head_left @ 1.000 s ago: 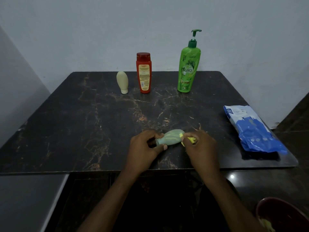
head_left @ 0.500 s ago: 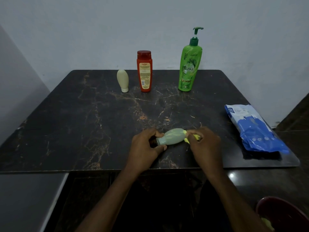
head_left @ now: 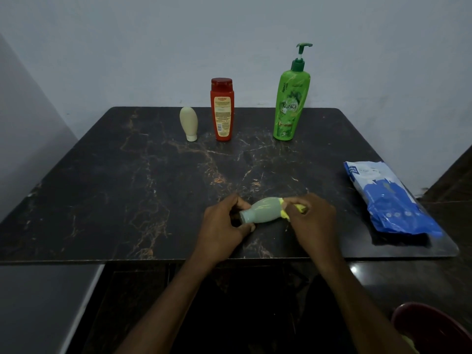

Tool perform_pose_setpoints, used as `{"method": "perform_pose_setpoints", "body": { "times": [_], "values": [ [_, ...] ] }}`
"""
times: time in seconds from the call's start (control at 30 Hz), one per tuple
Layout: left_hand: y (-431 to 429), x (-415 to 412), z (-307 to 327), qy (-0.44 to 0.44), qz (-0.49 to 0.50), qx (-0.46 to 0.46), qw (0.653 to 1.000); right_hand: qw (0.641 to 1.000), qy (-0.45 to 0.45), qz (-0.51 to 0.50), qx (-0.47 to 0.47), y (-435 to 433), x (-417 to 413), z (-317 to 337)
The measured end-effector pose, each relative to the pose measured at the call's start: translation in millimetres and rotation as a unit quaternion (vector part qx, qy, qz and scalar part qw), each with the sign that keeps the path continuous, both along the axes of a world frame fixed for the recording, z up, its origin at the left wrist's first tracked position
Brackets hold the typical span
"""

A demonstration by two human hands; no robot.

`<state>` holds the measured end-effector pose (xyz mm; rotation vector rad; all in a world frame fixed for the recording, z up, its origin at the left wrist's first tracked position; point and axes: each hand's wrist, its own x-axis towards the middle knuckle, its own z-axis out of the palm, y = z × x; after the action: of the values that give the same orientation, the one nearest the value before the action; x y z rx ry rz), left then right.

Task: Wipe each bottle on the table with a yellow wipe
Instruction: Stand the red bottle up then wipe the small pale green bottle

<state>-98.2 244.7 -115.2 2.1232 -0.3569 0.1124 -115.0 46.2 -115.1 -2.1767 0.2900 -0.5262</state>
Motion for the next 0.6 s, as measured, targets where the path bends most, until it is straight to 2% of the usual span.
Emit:
{"method": "perform_pose_setpoints", "body": {
  "times": [0.13, 0.33, 0.6],
  "values": [
    [-2.3, -0.4, 0.4, -0.001, 0.008, 0.001, 1.000, 1.000, -0.006, -0.011, -0.019, 14.5, -6.9, 0.3],
    [-3.6, -1.4, -2.0, -0.020, 0.025, 0.000, 0.999, 0.996, -0.038, 0.078, -0.030, 60.3, -31.5, -4.8],
    [-2.7, -0.7, -3.3, -0.010, 0.025, 0.029, 0.999, 1.000, -0.002, -0.017, -0.017, 5.5, -2.9, 2.6]
  ]
}}
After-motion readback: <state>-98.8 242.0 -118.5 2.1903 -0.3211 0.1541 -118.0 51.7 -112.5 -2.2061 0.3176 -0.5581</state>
